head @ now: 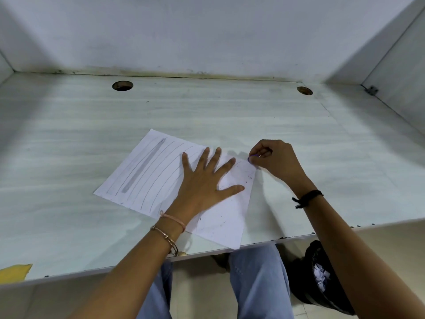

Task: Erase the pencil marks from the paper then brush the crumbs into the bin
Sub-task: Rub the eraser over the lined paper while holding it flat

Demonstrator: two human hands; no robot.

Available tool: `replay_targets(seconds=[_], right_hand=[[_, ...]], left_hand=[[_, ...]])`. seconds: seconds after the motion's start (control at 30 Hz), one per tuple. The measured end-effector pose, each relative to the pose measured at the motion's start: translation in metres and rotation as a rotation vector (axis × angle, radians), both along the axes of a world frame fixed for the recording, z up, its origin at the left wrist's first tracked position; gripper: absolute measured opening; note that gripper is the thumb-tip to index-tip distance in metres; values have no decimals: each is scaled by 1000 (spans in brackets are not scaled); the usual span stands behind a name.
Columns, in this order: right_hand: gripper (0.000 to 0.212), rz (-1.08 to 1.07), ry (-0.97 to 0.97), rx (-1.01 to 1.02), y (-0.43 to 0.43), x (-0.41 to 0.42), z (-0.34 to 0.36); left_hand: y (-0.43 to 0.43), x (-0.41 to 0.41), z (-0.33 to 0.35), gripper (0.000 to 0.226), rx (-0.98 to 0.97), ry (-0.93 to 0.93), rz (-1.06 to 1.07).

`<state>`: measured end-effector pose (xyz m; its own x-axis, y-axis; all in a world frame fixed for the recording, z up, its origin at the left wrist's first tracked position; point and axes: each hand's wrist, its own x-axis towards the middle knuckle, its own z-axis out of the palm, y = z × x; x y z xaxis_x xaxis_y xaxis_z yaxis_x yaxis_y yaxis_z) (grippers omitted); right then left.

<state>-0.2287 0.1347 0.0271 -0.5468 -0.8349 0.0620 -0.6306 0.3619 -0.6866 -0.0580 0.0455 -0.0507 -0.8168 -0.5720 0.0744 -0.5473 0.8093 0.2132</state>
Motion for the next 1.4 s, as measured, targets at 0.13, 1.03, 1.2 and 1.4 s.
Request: replay_targets(seconds=[0.13,1.03,1.2,1.4], right_hand=[[8,169,-60,97,1,33,-9],[7,9,58,62,-12,-8,-8],[5,-8,97,-28,-11,9,-4],[9,235,-80,52,11,64,-20]], left_hand=[[-2,-1,-2,83,-23,-11,0],[-1,1,2,80,17,-12,-11],[-4,1,2,63,21,2,-22],[-17,-1,15,44,393,335,32]])
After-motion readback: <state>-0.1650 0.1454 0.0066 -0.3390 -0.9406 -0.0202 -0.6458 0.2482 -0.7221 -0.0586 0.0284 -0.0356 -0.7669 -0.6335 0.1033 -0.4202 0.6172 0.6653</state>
